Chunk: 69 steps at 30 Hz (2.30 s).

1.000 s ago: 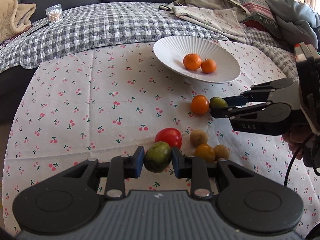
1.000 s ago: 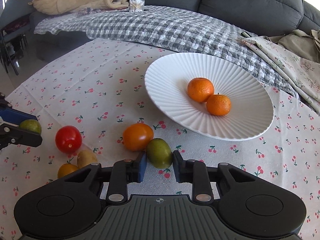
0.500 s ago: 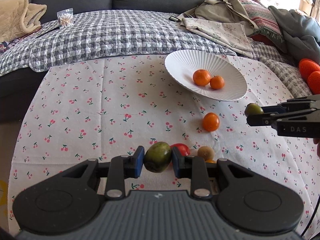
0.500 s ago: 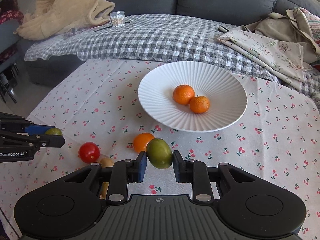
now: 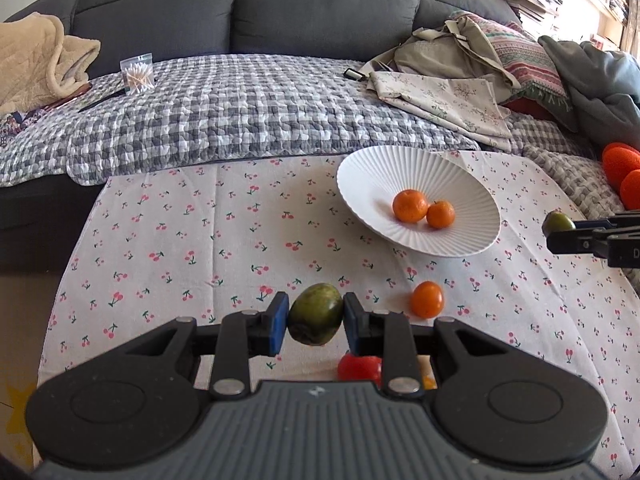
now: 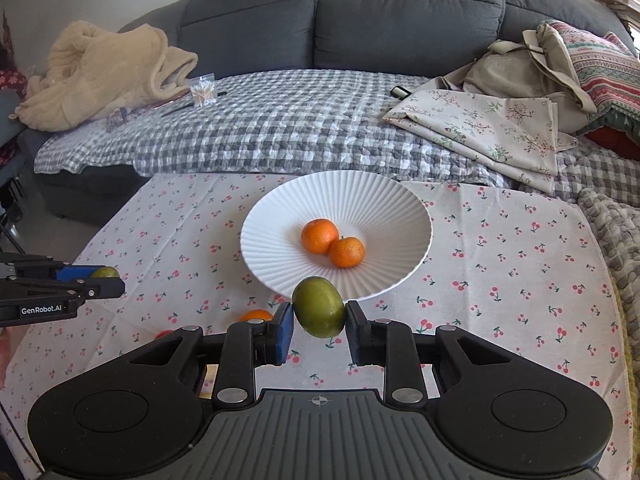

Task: Organize fruits
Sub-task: 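Carry both green fruits into the white bowl and open both tools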

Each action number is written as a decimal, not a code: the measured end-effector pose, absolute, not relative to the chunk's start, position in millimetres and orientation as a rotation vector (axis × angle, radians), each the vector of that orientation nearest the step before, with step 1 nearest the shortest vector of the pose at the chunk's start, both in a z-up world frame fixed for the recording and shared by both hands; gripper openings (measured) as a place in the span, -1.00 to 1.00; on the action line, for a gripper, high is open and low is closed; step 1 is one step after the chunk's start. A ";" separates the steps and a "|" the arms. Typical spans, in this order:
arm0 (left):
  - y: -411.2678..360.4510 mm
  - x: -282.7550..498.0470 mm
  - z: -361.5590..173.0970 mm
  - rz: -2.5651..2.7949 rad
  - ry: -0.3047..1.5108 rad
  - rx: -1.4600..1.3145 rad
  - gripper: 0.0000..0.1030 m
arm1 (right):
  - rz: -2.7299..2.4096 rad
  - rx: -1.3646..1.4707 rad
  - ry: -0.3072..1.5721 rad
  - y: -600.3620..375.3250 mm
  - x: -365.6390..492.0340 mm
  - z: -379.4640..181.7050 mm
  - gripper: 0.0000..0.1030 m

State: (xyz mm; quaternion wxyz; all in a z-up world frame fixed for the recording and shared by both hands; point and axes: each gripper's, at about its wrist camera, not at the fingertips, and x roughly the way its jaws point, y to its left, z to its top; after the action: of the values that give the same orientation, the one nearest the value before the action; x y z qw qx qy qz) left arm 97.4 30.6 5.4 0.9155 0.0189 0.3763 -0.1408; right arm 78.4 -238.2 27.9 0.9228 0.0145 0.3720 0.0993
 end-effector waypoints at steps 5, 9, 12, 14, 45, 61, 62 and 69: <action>23.4 108.2 10.3 -0.284 0.750 0.050 -0.47 | 0.176 0.052 0.742 -250.4 79.5 35.9 -0.49; 14.2 117.5 10.6 -0.268 0.736 0.086 -0.47 | 0.141 0.077 0.735 -261.8 82.9 38.5 -0.49; 8.8 126.6 10.3 -0.272 0.739 0.075 -0.47 | 0.124 0.085 0.738 -266.7 86.0 36.1 -0.49; 3.5 131.8 10.5 -0.275 0.736 0.072 -0.47 | 0.117 0.089 0.743 -267.8 88.9 33.6 -0.49; -83.3 181.2 -33.0 -0.450 0.698 0.191 -0.47 | 0.119 0.067 0.768 -258.3 150.1 -20.1 -0.49; -91.0 183.8 -42.6 -0.483 0.696 0.218 -0.33 | 0.124 0.063 0.789 -245.6 161.5 -34.2 -0.48; -90.2 183.6 -42.0 -0.482 0.695 0.214 -0.32 | 0.123 0.067 0.786 -246.2 161.3 -33.4 -0.48; -77.3 183.9 -34.1 -0.479 0.694 0.169 -0.17 | 0.108 0.149 0.765 -261.4 157.9 -23.0 -0.44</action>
State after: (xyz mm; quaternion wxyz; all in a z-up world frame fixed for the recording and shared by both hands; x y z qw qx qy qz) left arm 183.9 -77.3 -34.1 0.9091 0.0820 0.3363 -0.2320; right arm 157.9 -261.4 -23.0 0.9236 0.0727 0.3728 0.0525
